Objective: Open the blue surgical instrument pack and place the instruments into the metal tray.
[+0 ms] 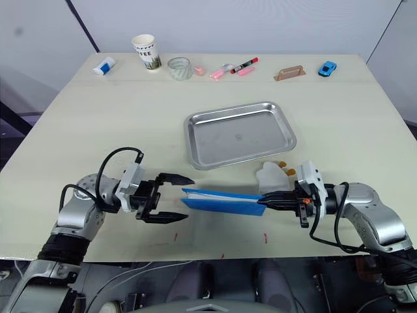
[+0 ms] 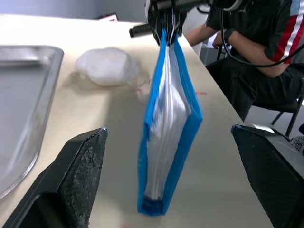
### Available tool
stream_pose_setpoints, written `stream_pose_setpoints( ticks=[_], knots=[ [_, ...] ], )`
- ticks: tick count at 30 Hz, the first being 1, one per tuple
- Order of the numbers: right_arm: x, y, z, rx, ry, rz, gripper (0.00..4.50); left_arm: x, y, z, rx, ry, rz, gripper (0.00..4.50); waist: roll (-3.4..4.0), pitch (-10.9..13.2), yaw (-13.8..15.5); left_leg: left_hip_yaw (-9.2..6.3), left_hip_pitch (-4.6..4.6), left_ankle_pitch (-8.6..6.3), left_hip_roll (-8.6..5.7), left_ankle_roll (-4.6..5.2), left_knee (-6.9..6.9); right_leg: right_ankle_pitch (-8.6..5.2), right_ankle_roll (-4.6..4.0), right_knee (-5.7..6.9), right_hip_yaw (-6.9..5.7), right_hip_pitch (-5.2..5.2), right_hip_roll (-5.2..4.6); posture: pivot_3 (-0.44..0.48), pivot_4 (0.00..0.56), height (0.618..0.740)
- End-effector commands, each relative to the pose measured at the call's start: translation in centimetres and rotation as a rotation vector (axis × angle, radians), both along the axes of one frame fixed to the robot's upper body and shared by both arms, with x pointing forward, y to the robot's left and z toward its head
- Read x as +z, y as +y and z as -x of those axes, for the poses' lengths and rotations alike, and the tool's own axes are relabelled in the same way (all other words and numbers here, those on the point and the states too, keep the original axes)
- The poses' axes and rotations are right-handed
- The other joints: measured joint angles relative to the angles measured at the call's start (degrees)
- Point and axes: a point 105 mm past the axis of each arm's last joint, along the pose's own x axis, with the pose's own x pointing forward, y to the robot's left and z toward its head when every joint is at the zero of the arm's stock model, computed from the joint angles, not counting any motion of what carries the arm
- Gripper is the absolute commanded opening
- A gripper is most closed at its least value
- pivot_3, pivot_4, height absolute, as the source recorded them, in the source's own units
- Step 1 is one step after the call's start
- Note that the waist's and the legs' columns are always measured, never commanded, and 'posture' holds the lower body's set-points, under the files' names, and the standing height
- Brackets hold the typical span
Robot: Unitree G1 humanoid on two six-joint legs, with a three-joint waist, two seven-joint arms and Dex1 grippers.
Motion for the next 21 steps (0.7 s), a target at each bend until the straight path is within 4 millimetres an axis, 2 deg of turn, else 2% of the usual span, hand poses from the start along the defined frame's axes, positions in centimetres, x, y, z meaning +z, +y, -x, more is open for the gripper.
stream_pose_setpoints(
  ticks=[1,2,3,5,7,8,12,17,18,19,20,21],
  knots=[
    [0.7,0.1,-0.3,-0.012,-0.041,-0.018,0.0,0.4,-0.2,0.1,-0.057,-0.032,-0.005,3.14,0.0,0.0,0.0,0.0,0.0,0.0,0.0,0.0,0.0,0.0,0.0,0.0,0.0,0.0,0.0,0.0,0.15,0.725],
    [0.7,0.1,-0.4,-0.014,-0.044,-0.018,0.0,0.4,-0.2,0.1,-0.059,-0.029,-0.004,2.53,0.0,0.0,0.0,0.0,0.0,0.0,0.0,0.0,0.0,0.0,0.0,0.0,0.0,0.0,0.0,0.0,0.15,0.725],
    [0.7,0.1,-0.4,-0.015,-0.045,-0.019,0.0,0.3,-0.3,0.1,-0.06,-0.027,-0.002,2.41,0.0,0.0,-0.1,0.0,0.01,0.0,0.0,0.0,0.0,0.0,0.0,0.0,0.01,0.0,0.0,0.0,0.15,0.725],
    [0.7,0.1,-0.3,-0.016,-0.043,-0.02,0.0,0.3,-0.4,0.2,-0.063,-0.023,0.003,1.19,0.0,0.0,-0.1,0.0,0.01,0.0,0.0,0.0,0.0,0.0,0.0,0.0,0.01,0.0,0.01,0.0,0.15,0.725],
    [0.6,0.1,-0.2,-0.017,-0.04,-0.017,0.0,0.3,-0.5,0.3,-0.063,-0.019,0.009,0.28,0.0,0.0,0.0,-0.01,0.0,0.0,0.0,0.0,0.0,0.0,0.0,0.0,0.01,0.0,0.01,0.0,0.15,0.725],
    [0.6,0.1,-0.2,-0.018,-0.04,-0.016,0.0,0.3,-0.5,0.3,-0.063,-0.018,0.011,0.02,0.0,0.0,0.0,-0.01,0.0,0.0,0.0,0.0,0.0,0.0,0.0,0.0,0.01,0.0,0.01,0.0,0.15,0.725],
    [0.9,-0.4,-0.5,-0.057,-0.061,-0.018,0.0,0.2,-0.6,0.5,-0.062,-0.012,0.014,0.02,0.0,0.0,0.0,-0.01,-0.01,0.0,0.0,0.0,0.0,0.0,0.0,0.0,0.03,0.0,0.01,0.0,0.15,0.725],
    [1.6,-1.3,0.3,-0.046,-0.06,-0.02,1.76,0.1,-0.7,0.9,-0.055,-0.009,0.015,0.0,0.0,0.0,0.2,-0.01,-0.02,0.0,-0.01,0.0,0.0,0.0,0.0,-0.01,0.04,0.0,0.01,0.0,0.15,0.725],
    [1.7,-1.6,0.5,-0.047,-0.057,-0.016,2.32,0.1,-0.7,1.0,-0.054,-0.009,0.016,0.0,0.0,0.0,0.2,-0.02,-0.03,0.0,-0.01,0.0,0.0,0.0,0.0,-0.01,0.03,0.0,0.0,0.0,0.15,0.725],
    [1.9,-1.9,0.8,-0.048,-0.056,-0.012,2.46,0.1,-0.7,1.1,-0.054,-0.009,0.016,0.0,0.0,0.0,0.1,-0.02,-0.03,0.0,-0.01,0.0,0.0,0.0,0.0,-0.01,0.03,0.0,0.0,0.0,0.15,0.725],
    [2.0,-2.2,0.9,-0.05,-0.055,-0.009,3.04,0.1,-0.7,1.1,-0.053,-0.009,0.016,0.0,0.0,0.0,0.1,-0.03,-0.03,0.0,-0.01,0.0,0.0,0.0,0.0,-0.01,0.04,0.0,0.01,0.0,0.15,0.725],
    [2.1,-2.5,0.9,-0.057,-0.056,-0.006,3.38,0.1,-0.7,1.2,-0.052,-0.009,0.016,0.0,0.0,0.0,0.1,-0.03,-0.03,0.0,-0.02,0.0,0.0,0.0,0.0,-0.01,0.05,0.0,0.01,0.0,0.15,0.725]
  ],
)
